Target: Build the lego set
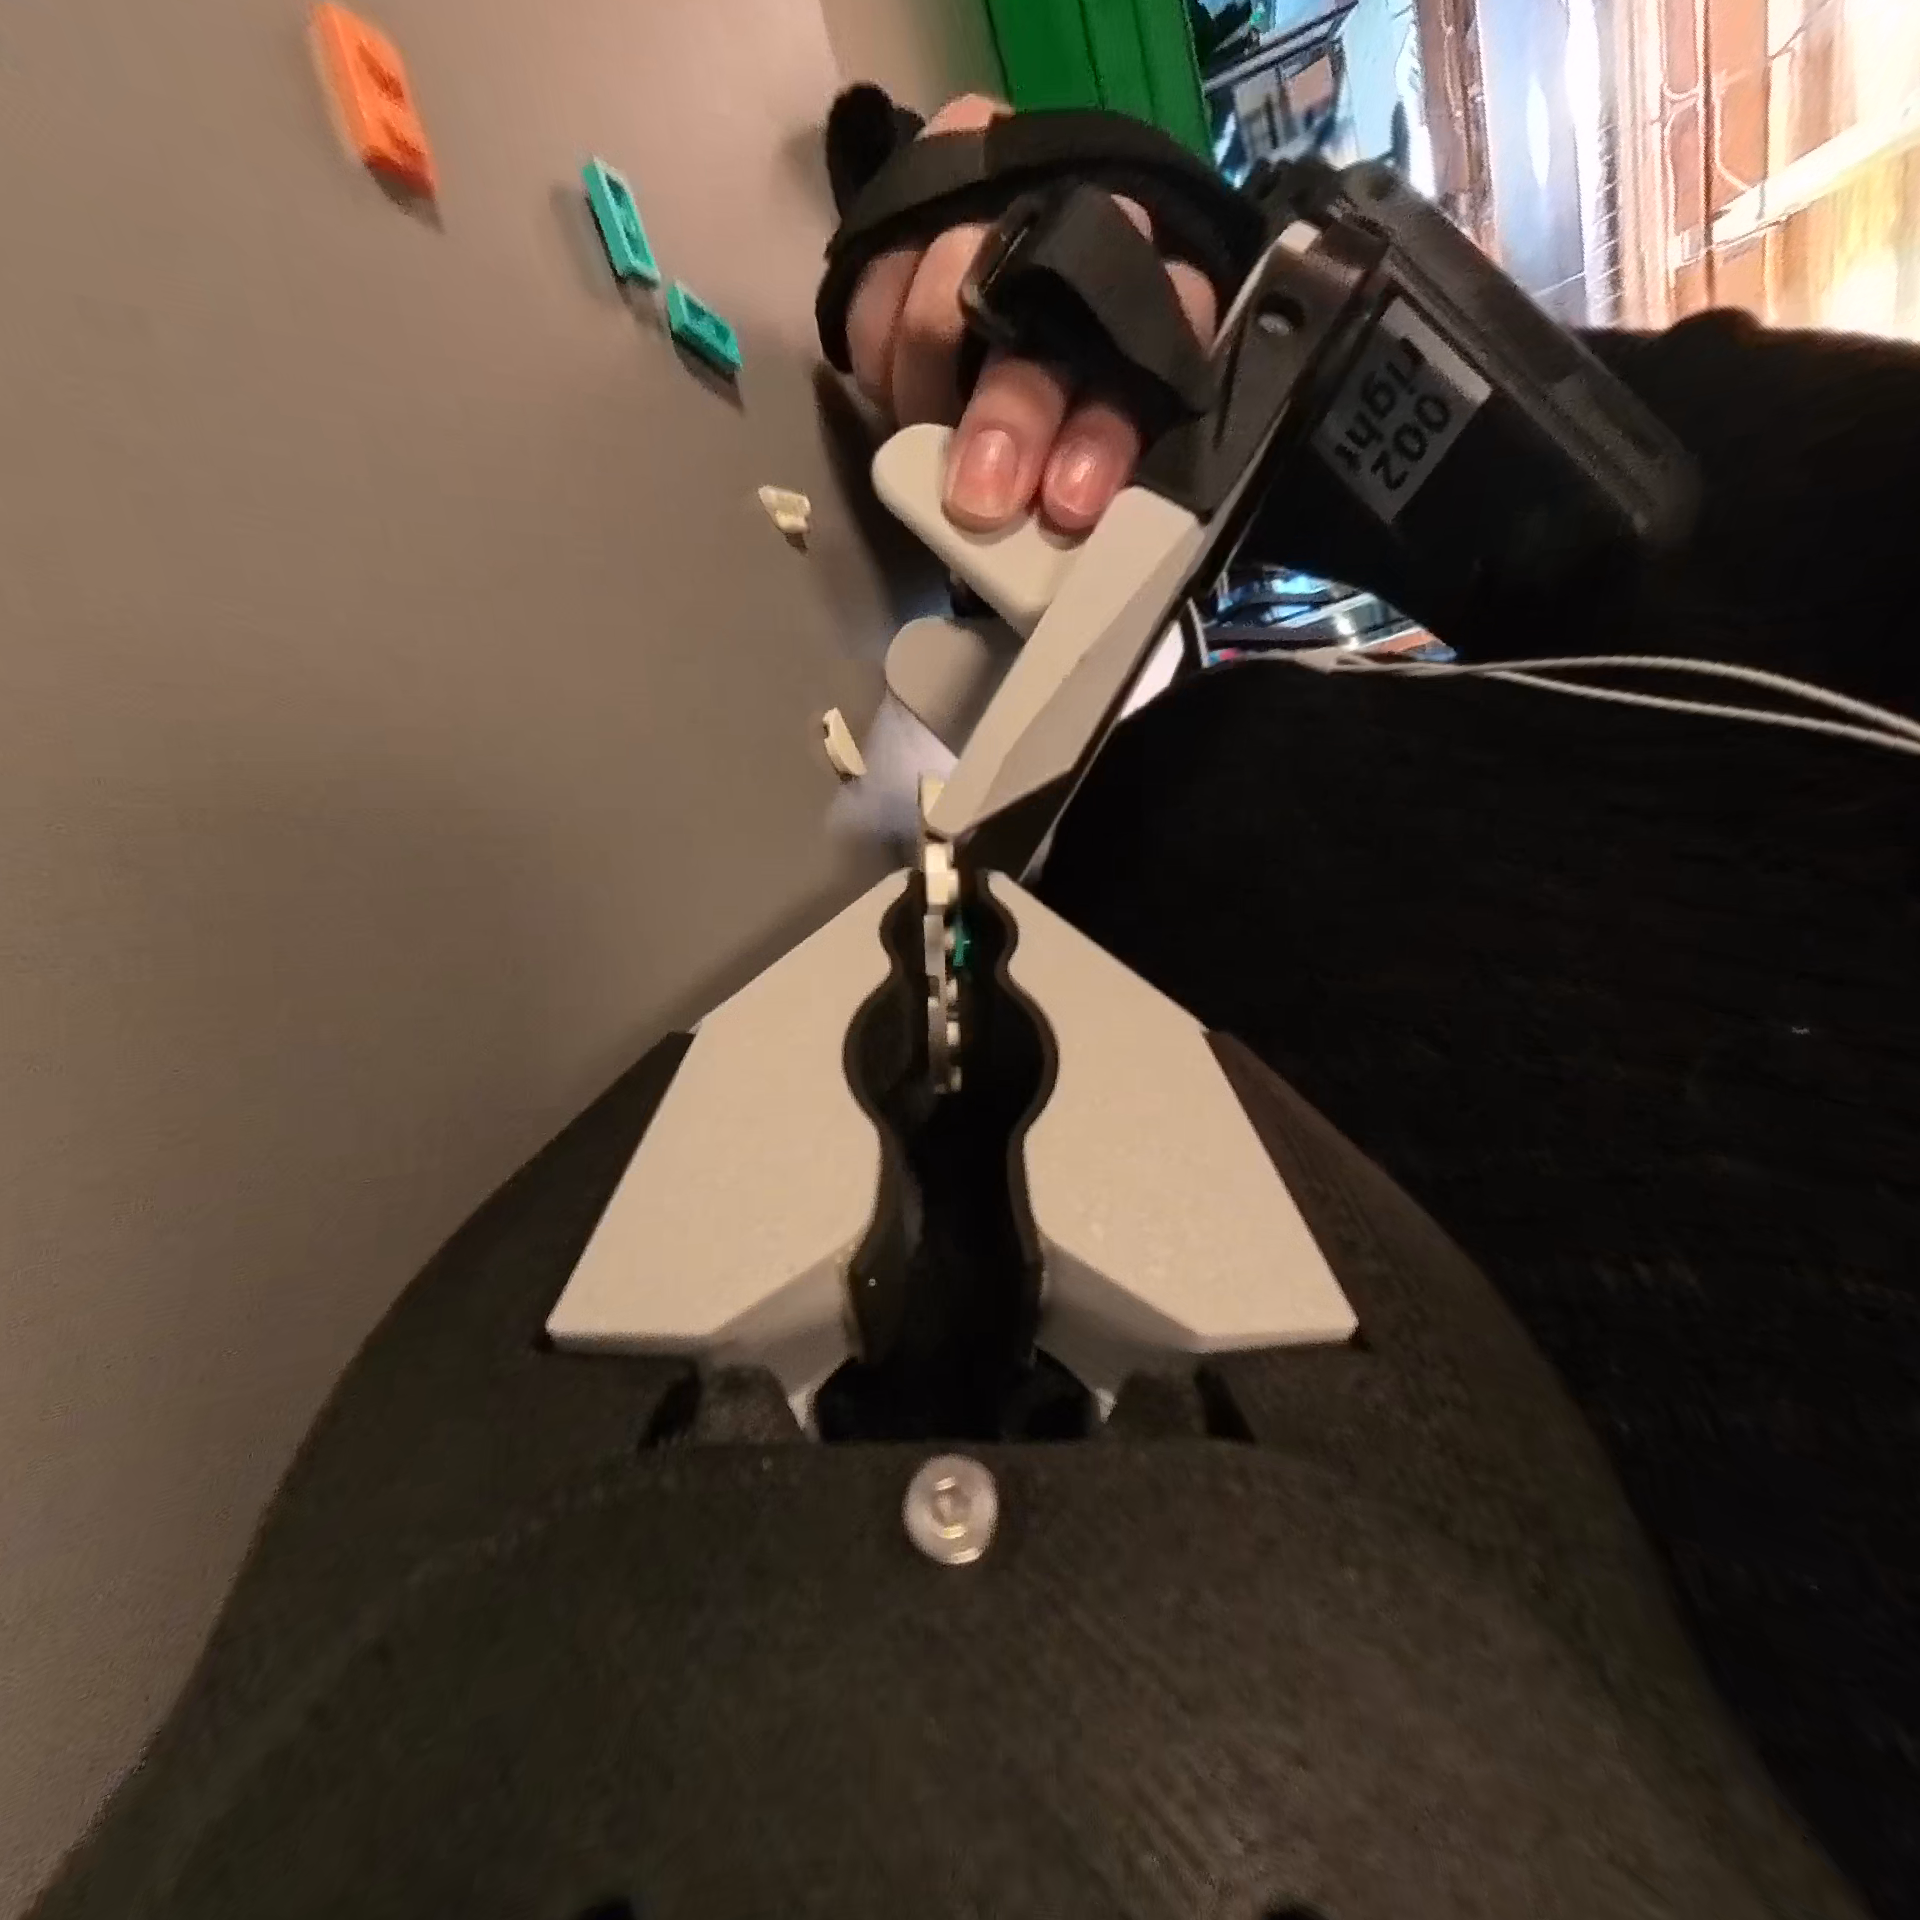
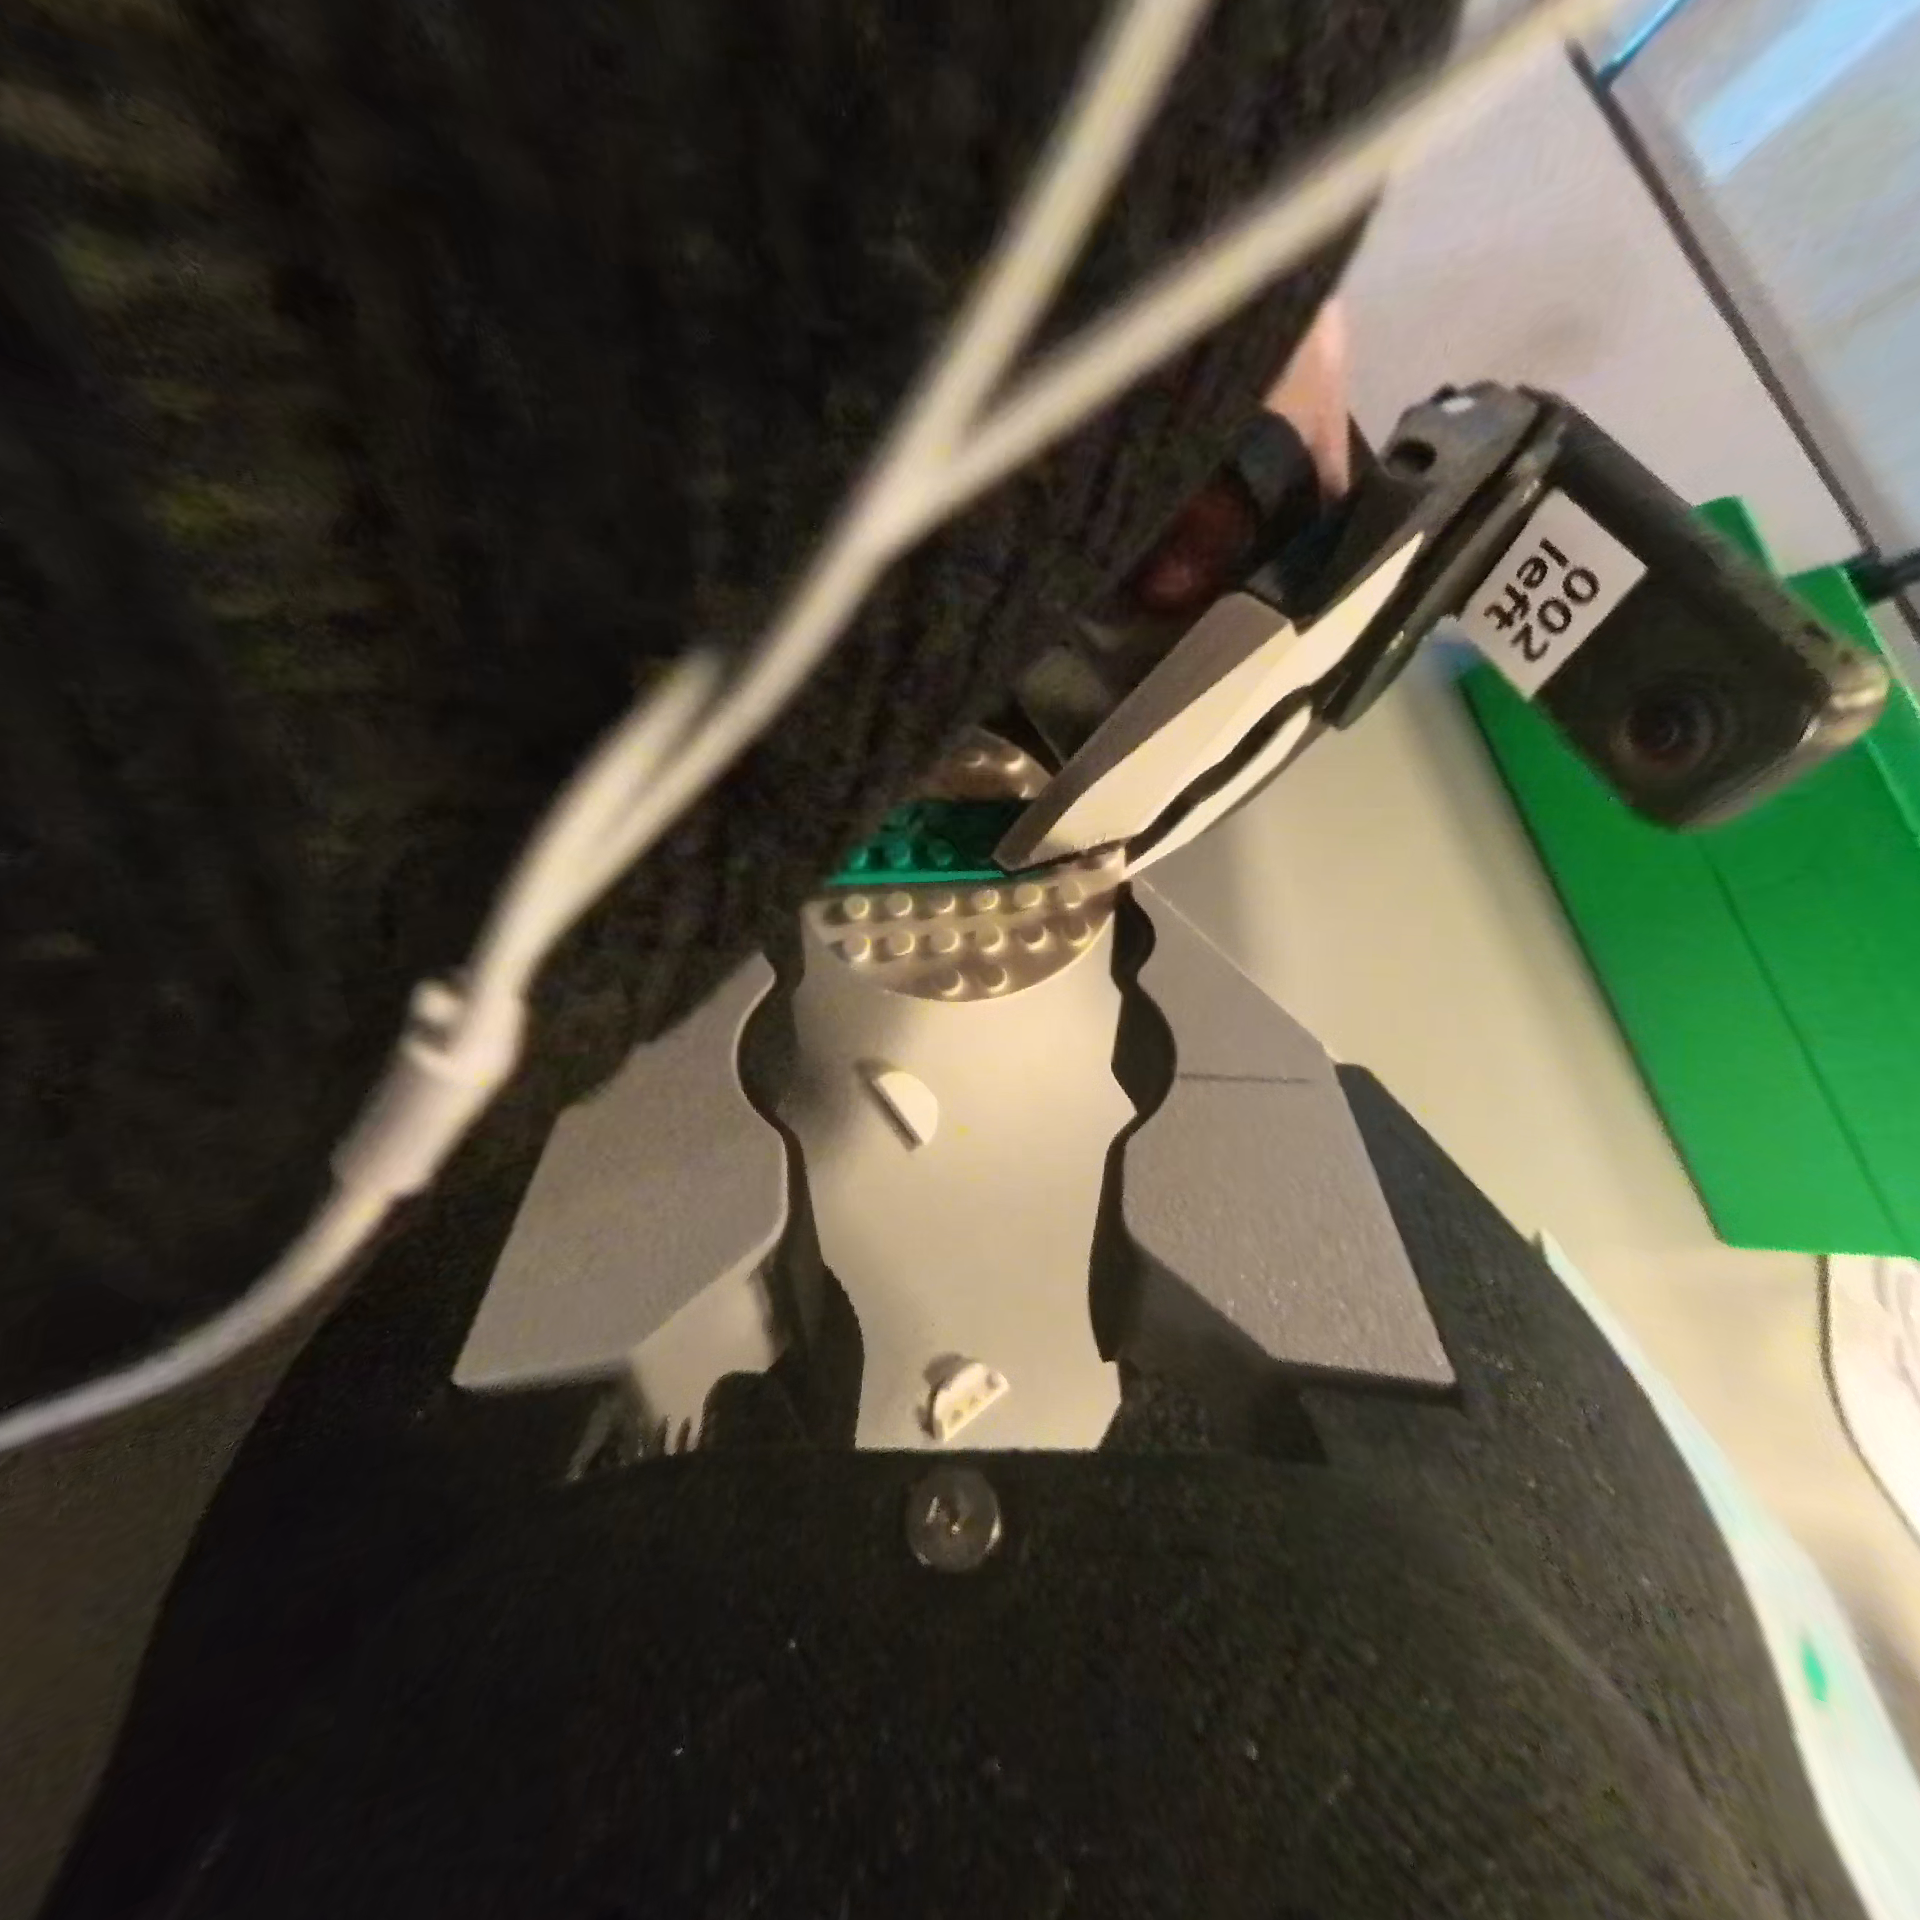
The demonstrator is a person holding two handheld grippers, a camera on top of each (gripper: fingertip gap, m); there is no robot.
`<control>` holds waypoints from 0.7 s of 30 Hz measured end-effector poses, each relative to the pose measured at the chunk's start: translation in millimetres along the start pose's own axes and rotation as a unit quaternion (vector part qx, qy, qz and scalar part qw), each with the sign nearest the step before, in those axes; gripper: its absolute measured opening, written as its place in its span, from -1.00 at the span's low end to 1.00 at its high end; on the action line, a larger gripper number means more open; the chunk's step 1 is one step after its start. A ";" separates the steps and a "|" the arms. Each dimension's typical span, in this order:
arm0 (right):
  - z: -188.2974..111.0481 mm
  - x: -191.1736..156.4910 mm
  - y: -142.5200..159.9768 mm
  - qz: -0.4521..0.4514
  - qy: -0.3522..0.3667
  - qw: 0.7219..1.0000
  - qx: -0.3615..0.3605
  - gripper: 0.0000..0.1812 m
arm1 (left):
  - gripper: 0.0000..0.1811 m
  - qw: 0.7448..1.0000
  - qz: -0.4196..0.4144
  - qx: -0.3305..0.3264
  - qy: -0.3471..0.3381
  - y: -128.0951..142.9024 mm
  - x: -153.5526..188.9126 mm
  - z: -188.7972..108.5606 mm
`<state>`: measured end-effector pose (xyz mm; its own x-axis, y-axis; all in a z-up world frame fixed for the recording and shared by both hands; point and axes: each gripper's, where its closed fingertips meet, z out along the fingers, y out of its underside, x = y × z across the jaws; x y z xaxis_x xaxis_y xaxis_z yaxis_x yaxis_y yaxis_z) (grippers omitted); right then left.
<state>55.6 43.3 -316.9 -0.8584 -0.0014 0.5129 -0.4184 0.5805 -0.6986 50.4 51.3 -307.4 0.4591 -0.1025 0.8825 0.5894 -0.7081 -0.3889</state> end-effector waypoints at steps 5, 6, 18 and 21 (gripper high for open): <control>-6.4 22.0 12.9 0.083 0.030 0.996 -0.004 -0.33 | -0.92 0.997 0.065 0.032 -0.029 -20.6 3.1 -11.7; -9.2 29.4 14.7 0.105 0.043 0.994 0.000 -0.31 | -0.92 0.996 0.078 0.039 -0.035 -26.2 4.7 -15.2; -15.8 67.1 19.5 0.334 0.017 0.941 0.043 -0.31 | -0.92 0.919 0.314 -0.035 -0.237 -63.6 -6.3 -38.4; -0.9 63.8 27.7 0.332 0.020 0.943 -0.002 -0.51 | -0.92 0.903 0.340 -0.074 -0.251 -56.3 -14.3 -31.4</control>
<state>-10.5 59.9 -303.0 -0.9192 0.3935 -0.0182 0.2080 0.4457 -0.8707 -10.2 70.8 -289.8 0.9472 -0.2450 0.2069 -0.0205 -0.6903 -0.7233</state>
